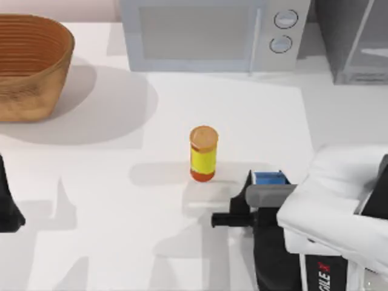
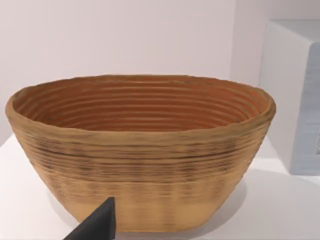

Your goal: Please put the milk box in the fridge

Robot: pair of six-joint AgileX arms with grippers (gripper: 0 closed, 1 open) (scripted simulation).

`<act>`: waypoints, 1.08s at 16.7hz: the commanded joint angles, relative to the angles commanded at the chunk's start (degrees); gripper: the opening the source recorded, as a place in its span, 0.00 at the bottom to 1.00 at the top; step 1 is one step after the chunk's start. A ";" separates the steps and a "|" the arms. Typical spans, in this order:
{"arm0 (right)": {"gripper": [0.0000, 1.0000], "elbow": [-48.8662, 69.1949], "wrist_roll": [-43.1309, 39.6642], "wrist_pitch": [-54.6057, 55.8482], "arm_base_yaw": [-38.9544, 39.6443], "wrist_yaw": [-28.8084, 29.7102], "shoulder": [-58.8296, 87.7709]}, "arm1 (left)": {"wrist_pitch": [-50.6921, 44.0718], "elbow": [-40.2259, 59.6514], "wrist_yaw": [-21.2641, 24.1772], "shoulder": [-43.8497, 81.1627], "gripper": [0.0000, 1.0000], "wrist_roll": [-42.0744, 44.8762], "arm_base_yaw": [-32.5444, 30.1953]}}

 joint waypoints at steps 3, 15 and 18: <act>0.00 0.00 0.00 0.00 0.00 0.00 0.00 | 0.00 0.00 0.00 0.00 1.00 0.00 0.00; 0.00 0.93 4.69 -27.01 7.91 -0.62 -26.33 | 0.00 0.00 0.00 0.00 1.00 0.00 0.00; 0.00 1.19 2.98 -38.16 4.71 -0.56 -37.24 | 0.00 0.00 0.00 0.00 1.00 0.00 0.00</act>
